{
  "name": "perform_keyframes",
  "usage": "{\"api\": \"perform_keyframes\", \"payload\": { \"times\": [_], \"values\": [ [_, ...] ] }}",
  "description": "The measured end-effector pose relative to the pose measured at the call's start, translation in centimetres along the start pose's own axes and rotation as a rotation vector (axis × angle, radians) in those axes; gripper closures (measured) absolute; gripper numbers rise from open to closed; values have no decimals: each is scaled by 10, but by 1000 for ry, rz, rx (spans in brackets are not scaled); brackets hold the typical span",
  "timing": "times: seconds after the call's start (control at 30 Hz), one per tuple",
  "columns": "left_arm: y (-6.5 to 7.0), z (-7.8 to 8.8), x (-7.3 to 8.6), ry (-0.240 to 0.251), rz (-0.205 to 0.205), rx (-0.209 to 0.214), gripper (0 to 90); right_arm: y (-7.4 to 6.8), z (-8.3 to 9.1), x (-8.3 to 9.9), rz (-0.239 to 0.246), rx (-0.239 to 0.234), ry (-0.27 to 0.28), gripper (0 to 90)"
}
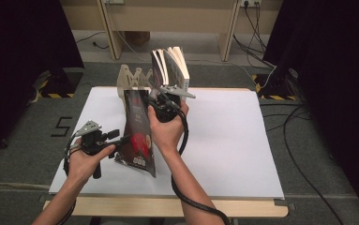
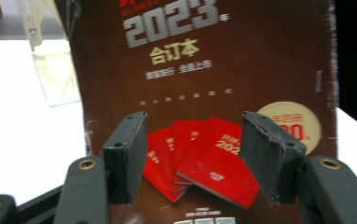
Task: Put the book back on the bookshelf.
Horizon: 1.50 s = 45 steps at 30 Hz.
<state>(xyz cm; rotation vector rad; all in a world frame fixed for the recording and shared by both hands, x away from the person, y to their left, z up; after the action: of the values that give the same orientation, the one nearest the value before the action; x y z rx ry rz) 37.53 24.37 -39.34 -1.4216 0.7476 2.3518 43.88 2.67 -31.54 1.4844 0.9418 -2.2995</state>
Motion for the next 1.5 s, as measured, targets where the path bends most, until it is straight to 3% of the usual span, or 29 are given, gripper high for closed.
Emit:
{"api": "perform_keyframes", "payload": {
  "times": [0.37, 0.53, 0.93, 1.27, 1.4, 1.5],
  "values": [
    [25, -11, -20, 15, -23, 61, 368, -8, -12, -6, 13, 15, 28, 875],
    [36, -16, -28, 24, -46, 68, 352, -10, -14, -6, 13, 19, 37, 874],
    [42, -31, -31, -8, -103, 7, 340, -9, -18, -3, 14, 35, 32, 874],
    [47, -42, -35, -17, -119, -18, 329, -12, -21, -4, 41, 49, 20, 873],
    [51, -47, -38, -20, -142, -42, 325, -14, -22, -6, 45, 48, 22, 873],
    [51, -51, -37, -23, -161, -83, 316, -15, -22, -6, 40, 49, 20, 873]
  ]
}}
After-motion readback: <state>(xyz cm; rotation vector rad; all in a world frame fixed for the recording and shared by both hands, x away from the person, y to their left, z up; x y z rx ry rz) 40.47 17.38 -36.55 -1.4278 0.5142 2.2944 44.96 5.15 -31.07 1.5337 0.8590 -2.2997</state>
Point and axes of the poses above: each handheld gripper's, and its own axes: z roughly backward along the jaws, x roughly out of its underside, y roughly to its right, the point moved 1 cm from there along -z, roughly forward along the jaws, and after that the axes turned 2 degrees about y, right-handed, at the moved point
